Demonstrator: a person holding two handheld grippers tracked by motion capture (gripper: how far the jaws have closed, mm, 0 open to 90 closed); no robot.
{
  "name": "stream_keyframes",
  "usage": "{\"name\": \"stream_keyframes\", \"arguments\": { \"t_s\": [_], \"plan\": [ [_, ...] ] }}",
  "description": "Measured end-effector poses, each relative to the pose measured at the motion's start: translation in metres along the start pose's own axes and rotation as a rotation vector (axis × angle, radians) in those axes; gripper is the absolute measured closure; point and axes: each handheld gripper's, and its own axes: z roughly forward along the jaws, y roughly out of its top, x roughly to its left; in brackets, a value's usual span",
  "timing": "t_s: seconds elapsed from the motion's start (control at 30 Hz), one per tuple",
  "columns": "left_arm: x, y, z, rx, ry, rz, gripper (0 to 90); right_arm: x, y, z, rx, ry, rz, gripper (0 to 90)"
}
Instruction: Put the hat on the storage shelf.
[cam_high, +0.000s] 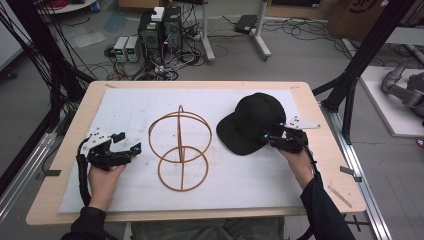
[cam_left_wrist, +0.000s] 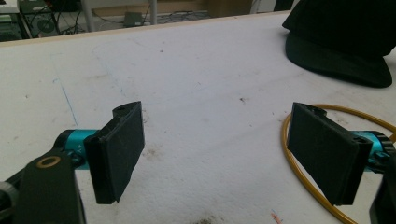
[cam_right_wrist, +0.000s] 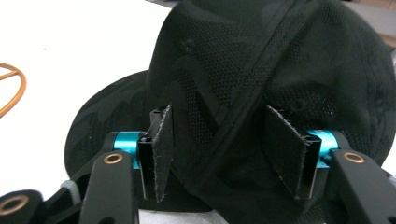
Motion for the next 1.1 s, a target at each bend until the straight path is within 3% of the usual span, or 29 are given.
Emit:
{"name": "stream_keyframes", "arguments": {
  "t_s": [0.3, 0.5, 0.53, 0.6, 0.7, 0.93, 1.07, 1.1],
  "plan": [
    [0.001, -0.001, -0.001, 0.007, 0.001, -0.004, 19.2, -0.011, -0.001, 0.004, -0.012, 0.032, 0.085, 51.3],
    [0.000, -0.001, 0.000, 0.009, 0.000, -0.003, 19.2, -0.015, -0.002, 0.008, -0.013, 0.044, 0.095, 51.7],
    [-0.001, -0.001, 0.000, 0.010, 0.001, -0.002, 19.2, -0.015, -0.002, 0.008, -0.009, 0.054, 0.100, 57.6],
    [0.000, -0.002, 0.000, 0.011, 0.002, -0.003, 19.2, -0.015, -0.003, 0.008, -0.007, 0.057, 0.098, 59.8],
    [0.000, -0.002, 0.000, 0.009, 0.001, -0.003, 19.2, -0.017, -0.003, 0.007, -0.002, 0.074, 0.102, 70.9],
    [0.000, -0.002, 0.001, 0.013, -0.001, 0.000, 19.2, -0.020, -0.003, 0.004, -0.013, 0.094, 0.121, 80.2],
    [0.000, -0.002, 0.000, 0.013, -0.002, 0.000, 19.2, -0.019, -0.002, 0.004, -0.021, 0.075, 0.112, 73.4],
    [0.000, -0.002, 0.000, 0.013, -0.002, 0.000, 19.2, -0.018, -0.001, 0.004, -0.042, 0.057, 0.116, 60.1]
  ]
}}
